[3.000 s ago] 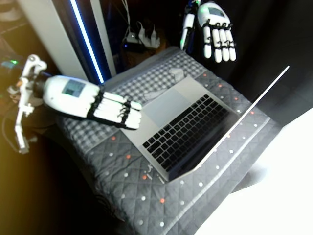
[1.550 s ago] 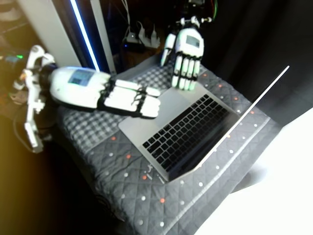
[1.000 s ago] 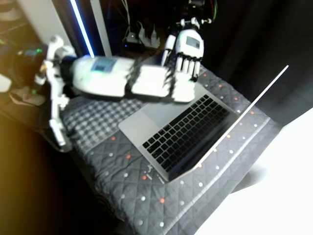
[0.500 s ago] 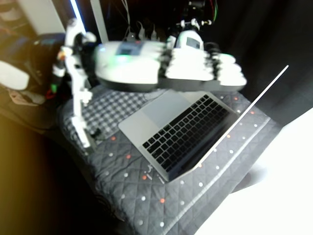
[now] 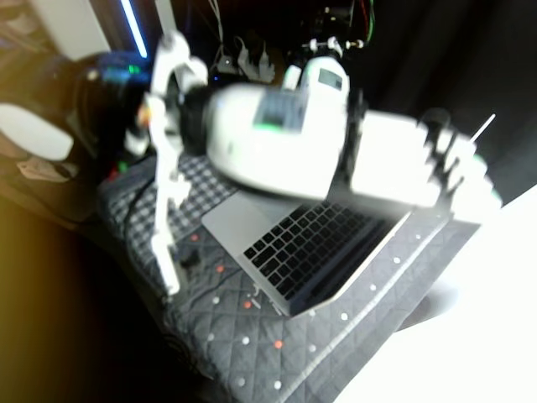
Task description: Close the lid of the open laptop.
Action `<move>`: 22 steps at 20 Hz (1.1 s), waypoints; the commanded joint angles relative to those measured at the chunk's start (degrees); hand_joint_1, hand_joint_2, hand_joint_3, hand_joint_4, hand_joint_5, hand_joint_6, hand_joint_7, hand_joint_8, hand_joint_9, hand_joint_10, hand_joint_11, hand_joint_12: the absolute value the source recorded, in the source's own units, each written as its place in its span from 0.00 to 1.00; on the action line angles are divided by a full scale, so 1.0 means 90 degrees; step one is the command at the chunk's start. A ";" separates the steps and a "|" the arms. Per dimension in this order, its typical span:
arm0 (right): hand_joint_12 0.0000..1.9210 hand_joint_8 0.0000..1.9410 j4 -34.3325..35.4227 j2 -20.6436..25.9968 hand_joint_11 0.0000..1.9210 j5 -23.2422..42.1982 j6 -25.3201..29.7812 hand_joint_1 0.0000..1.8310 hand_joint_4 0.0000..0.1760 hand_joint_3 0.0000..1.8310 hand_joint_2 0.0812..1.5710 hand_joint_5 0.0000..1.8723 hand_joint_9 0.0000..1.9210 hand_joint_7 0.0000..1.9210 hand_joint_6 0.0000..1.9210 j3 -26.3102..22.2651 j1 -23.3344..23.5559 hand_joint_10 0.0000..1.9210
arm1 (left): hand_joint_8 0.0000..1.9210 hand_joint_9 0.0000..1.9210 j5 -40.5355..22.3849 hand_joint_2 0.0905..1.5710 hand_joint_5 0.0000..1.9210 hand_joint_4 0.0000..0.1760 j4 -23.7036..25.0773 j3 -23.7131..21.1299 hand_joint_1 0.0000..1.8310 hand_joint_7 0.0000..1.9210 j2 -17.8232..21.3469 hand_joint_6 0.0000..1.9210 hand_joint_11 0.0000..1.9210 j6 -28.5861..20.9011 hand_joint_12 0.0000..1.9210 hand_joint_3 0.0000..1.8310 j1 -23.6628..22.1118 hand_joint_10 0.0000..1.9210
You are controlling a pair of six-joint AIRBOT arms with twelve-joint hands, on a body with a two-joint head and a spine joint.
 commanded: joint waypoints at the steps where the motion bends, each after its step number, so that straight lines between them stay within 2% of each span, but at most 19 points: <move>1: 0.24 0.00 -0.0008 0.0075 0.00 0.0657 -0.0011 0.27 0.00 0.01 0.87 0.00 0.04 0.01 0.00 0.0007 0.0094 0.00 | 0.00 0.07 -0.0259 0.92 0.07 0.00 0.0055 -0.0014 0.11 0.05 -0.0090 0.00 0.00 -0.0119 0.33 0.00 -0.0013 0.01; 2: 0.48 0.00 -0.0016 0.0078 0.00 0.0632 -0.0010 0.27 0.00 0.00 0.87 0.00 0.09 0.04 0.00 -0.0024 0.0092 0.01 | 0.00 0.07 -0.0259 0.92 0.07 0.01 0.0053 -0.0015 0.12 0.05 -0.0087 0.00 0.00 -0.0130 0.32 0.00 -0.0013 0.01; 3: 0.68 0.01 -0.0081 0.0098 0.00 0.0622 -0.0010 0.29 0.00 0.00 0.86 0.06 0.13 0.09 0.01 -0.0089 0.0091 0.03 | 0.00 0.07 -0.0259 0.92 0.07 0.00 0.0042 -0.0016 0.10 0.05 -0.0083 0.00 0.00 -0.0136 0.28 0.00 -0.0012 0.01; 4: 0.79 0.02 -0.0191 0.0138 0.00 0.0622 -0.0010 0.30 0.00 0.00 0.85 0.11 0.17 0.15 0.01 -0.0193 0.0090 0.04 | 0.00 0.07 -0.0259 0.92 0.07 0.00 0.0015 -0.0018 0.11 0.05 -0.0078 0.00 0.00 -0.0137 0.25 0.00 -0.0010 0.01; 5: 0.90 0.01 -0.0295 0.0173 0.00 0.0624 -0.0010 0.33 0.00 0.00 0.83 0.18 0.22 0.21 0.01 -0.0285 0.0090 0.10 | 0.00 0.06 -0.0259 0.92 0.07 0.03 -0.0008 -0.0021 0.10 0.05 -0.0071 0.00 0.00 -0.0137 0.21 0.00 -0.0007 0.01; 7: 0.94 0.00 -0.0463 0.0277 0.05 0.0673 -0.0008 0.35 0.00 0.00 0.81 0.24 0.13 0.23 0.00 -0.0510 0.0090 0.43 | 0.00 0.07 -0.0265 0.92 0.08 0.00 -0.0070 -0.0032 0.09 0.06 -0.0043 0.00 0.00 -0.0135 0.24 0.00 0.0014 0.01; 8: 0.95 0.00 -0.0523 0.0347 0.05 0.0702 -0.0007 0.35 0.00 0.00 0.81 0.22 0.09 0.24 0.00 -0.0626 0.0090 0.51 | 0.00 0.07 -0.0272 0.93 0.08 0.00 -0.0102 -0.0039 0.07 0.06 -0.0030 0.00 0.00 -0.0135 0.25 0.00 0.0028 0.01; 9: 0.99 0.00 -0.0766 0.0532 0.00 0.0790 -0.0004 0.33 0.00 0.00 0.78 0.18 0.02 0.23 0.00 -0.0913 0.0090 0.60 | 0.00 0.07 -0.0313 0.93 0.08 0.00 -0.0186 -0.0060 0.05 0.06 0.0017 0.00 0.00 -0.0134 0.21 0.00 0.0063 0.01; 11: 1.00 0.00 -0.0945 0.0678 0.02 0.0827 0.0003 0.30 0.00 0.00 0.77 0.16 0.02 0.23 0.00 -0.1129 0.0083 0.64 | 0.00 0.07 -0.0358 0.93 0.08 0.00 -0.0282 -0.0090 0.06 0.07 0.0071 0.00 0.00 -0.0116 0.21 0.00 0.0103 0.01; 13: 1.00 0.01 -0.1083 0.0829 0.02 0.0855 0.0013 0.31 0.00 0.00 0.77 0.13 0.01 0.23 0.00 -0.1343 0.0016 0.68 | 0.00 0.07 -0.0427 0.93 0.07 0.00 -0.0417 -0.0138 0.07 0.06 0.0143 0.00 0.00 -0.0024 0.25 0.00 0.0160 0.01; 14: 1.00 0.29 -0.1170 0.0877 0.05 0.0860 0.0020 0.35 0.00 0.00 0.77 0.07 0.03 0.16 0.31 -0.1435 -0.0071 0.74 | 0.00 0.06 -0.0467 0.93 0.07 0.00 -0.0513 -0.0158 0.09 0.06 0.0176 0.00 0.00 0.0036 0.25 0.00 0.0192 0.01; 15: 1.00 0.56 -0.1222 0.0888 0.13 0.0862 0.0023 0.35 0.00 0.00 0.78 0.01 0.06 0.10 0.55 -0.1462 -0.0112 0.83 | 0.00 0.06 -0.0496 0.92 0.08 0.00 -0.0560 -0.0158 0.11 0.06 0.0187 0.00 0.00 0.0041 0.25 0.00 0.0217 0.01; 16: 1.00 0.70 -0.1253 0.0888 0.13 0.0863 0.0024 0.36 0.00 0.00 0.79 0.00 0.03 0.04 0.70 -0.1468 -0.0118 0.91 | 0.00 0.06 -0.0512 0.93 0.07 0.04 -0.0581 -0.0157 0.10 0.06 0.0190 0.00 0.00 0.0057 0.23 0.00 0.0230 0.00; 17: 1.00 0.70 -0.1328 0.0900 0.11 0.0919 0.0028 0.35 0.00 0.00 0.79 0.00 0.01 0.01 0.66 -0.1505 -0.0117 0.89 | 0.00 0.06 -0.0512 0.92 0.07 0.04 -0.0586 -0.0157 0.10 0.06 0.0189 0.00 0.00 0.0073 0.21 0.00 0.0231 0.00; 18: 1.00 0.46 -0.1357 0.0904 0.02 0.1003 0.0029 0.30 0.00 0.00 0.77 0.00 0.00 0.00 0.31 -0.1517 -0.0115 0.61 | 0.00 0.06 -0.0501 0.93 0.07 0.07 -0.0585 -0.0155 0.09 0.06 0.0185 0.00 0.00 0.0077 0.20 0.00 0.0231 0.00; 19: 0.94 0.29 -0.1363 0.0906 0.00 0.1093 0.0029 0.32 0.00 0.00 0.79 0.02 0.00 0.02 0.19 -0.1518 -0.0113 0.47 | 0.00 0.06 -0.0493 0.93 0.06 0.11 -0.0585 -0.0147 0.06 0.05 0.0181 0.00 0.00 0.0078 0.16 0.00 0.0230 0.00; 20: 0.99 0.29 -0.1363 0.0897 0.00 0.1168 0.0025 0.39 0.00 0.00 0.75 0.00 0.00 0.04 0.04 -0.1505 -0.0112 0.57 | 0.00 0.06 -0.0484 0.93 0.05 0.14 -0.0584 -0.0123 0.04 0.05 0.0161 0.00 0.00 0.0080 0.18 0.00 0.0226 0.00; 21: 1.00 0.41 -0.1363 0.0862 0.02 0.1174 0.0020 0.50 0.00 0.00 0.80 0.00 0.00 0.03 0.01 -0.1478 -0.0101 0.71 | 0.00 0.06 -0.0484 0.93 0.06 0.13 -0.0584 -0.0114 0.05 0.05 0.0150 0.00 0.00 0.0080 0.20 0.00 0.0225 0.00; 22: 1.00 0.79 -0.1363 0.0844 0.38 0.1174 0.0015 0.65 0.00 0.07 0.80 0.00 0.32 0.24 0.00 -0.1449 -0.0078 0.94 | 0.00 0.07 -0.0482 0.93 0.06 0.09 -0.0584 -0.0111 0.07 0.06 0.0146 0.00 0.00 0.0080 0.25 0.00 0.0224 0.01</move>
